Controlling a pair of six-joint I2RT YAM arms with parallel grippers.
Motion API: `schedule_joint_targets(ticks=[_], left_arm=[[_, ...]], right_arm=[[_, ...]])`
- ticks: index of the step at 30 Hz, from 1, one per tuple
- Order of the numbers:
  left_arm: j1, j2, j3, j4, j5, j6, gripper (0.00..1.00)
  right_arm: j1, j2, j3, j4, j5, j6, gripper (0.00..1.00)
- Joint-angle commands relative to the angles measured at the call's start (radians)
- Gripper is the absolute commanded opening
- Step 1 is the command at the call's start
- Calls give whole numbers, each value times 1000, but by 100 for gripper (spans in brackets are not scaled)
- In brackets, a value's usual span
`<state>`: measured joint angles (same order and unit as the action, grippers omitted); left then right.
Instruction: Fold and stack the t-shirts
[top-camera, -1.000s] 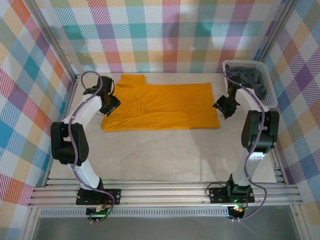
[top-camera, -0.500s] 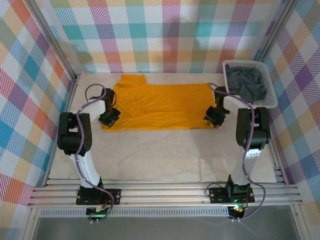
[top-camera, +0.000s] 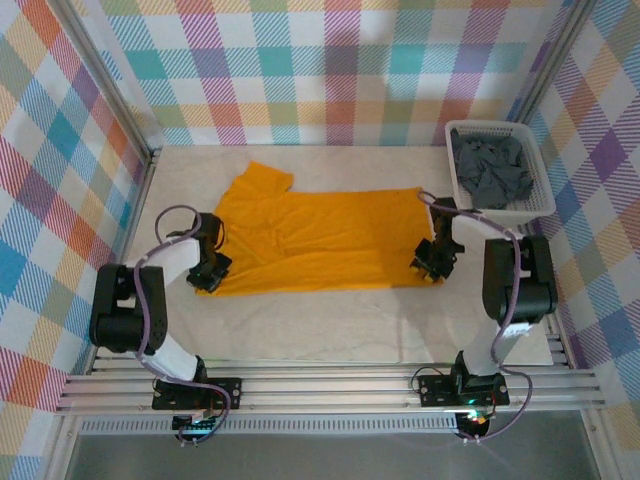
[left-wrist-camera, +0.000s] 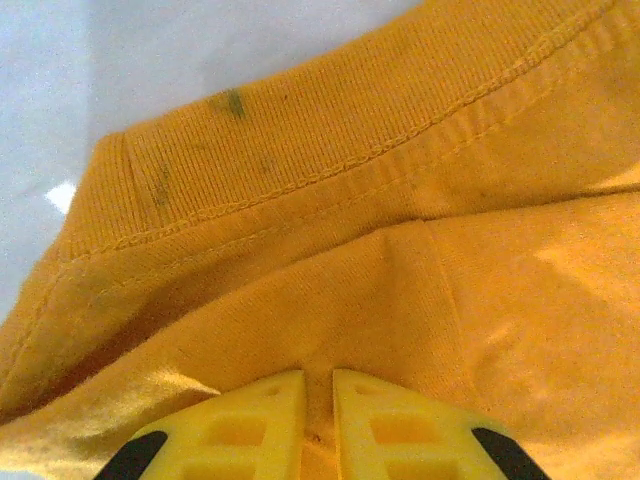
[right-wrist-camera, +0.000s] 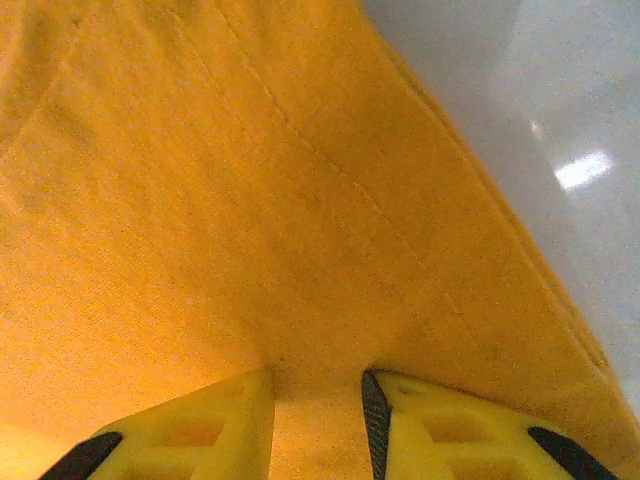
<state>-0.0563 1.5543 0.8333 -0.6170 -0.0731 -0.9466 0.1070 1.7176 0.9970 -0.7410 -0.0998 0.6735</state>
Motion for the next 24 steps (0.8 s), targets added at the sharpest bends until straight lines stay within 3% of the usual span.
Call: schedule_joint_targets(ticks=[1,4,6,11,14,17,20,24], left_arm=[[15,-88,-82,-152,-37,-21,17],[15,-161,-138,-198,-25,-37,19],[13,-201,-135,-229,-47,-34,25],[-79,-227,102,-286,-155,23,37],[-194,-147,251,-240,-144,100,35],[-323,-7,370,-178,-102,194,30],[-413,132,464,-157,-85,270,26],[-440,265,521,-164,-82,308,24]], right_arm=[[18,-77,-116,-73,-35,48,33],[25,-137,-162,-89,-74,70,33],[28,-174,-160,-102,-89,75,35],[84,-308,-66,-17,-94,-10,47],[111,-325,-43,173,-285,-89,47],[124,-320,-57,400,-482,-66,46],[142,-298,-24,448,-512,-39,45],[146,-307,-11,451,-502,-18,45]])
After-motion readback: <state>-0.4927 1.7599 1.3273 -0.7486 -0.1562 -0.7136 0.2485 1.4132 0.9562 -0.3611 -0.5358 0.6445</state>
